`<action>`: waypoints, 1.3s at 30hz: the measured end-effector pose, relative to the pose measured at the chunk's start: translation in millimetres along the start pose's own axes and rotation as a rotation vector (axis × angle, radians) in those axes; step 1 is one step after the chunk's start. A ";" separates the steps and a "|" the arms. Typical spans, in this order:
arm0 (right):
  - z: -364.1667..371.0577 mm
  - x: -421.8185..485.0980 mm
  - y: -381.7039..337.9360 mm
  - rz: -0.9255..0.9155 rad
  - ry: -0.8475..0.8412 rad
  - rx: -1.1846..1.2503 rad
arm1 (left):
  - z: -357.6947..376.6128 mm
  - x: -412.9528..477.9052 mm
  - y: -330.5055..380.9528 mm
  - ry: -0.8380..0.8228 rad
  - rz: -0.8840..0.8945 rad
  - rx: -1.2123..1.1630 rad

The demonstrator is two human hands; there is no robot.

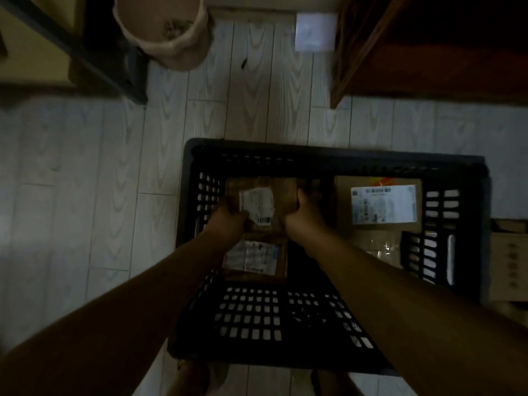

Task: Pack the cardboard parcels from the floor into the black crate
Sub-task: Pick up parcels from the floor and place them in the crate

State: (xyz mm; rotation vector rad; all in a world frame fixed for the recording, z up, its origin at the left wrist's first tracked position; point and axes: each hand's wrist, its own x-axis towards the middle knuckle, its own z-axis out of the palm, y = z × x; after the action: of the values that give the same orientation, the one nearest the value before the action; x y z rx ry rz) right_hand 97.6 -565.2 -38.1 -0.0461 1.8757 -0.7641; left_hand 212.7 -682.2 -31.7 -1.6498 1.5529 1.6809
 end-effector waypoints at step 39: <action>-177.4 -520.1 -149.4 -0.412 0.106 -0.820 | -75.3 -560.7 166.3 0.062 0.480 0.513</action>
State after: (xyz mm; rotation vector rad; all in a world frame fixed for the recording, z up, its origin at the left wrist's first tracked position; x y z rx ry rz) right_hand 130.1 -406.3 507.8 -0.9432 2.1960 -0.2110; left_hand 273.6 -557.2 541.3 -1.1319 2.3061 1.2576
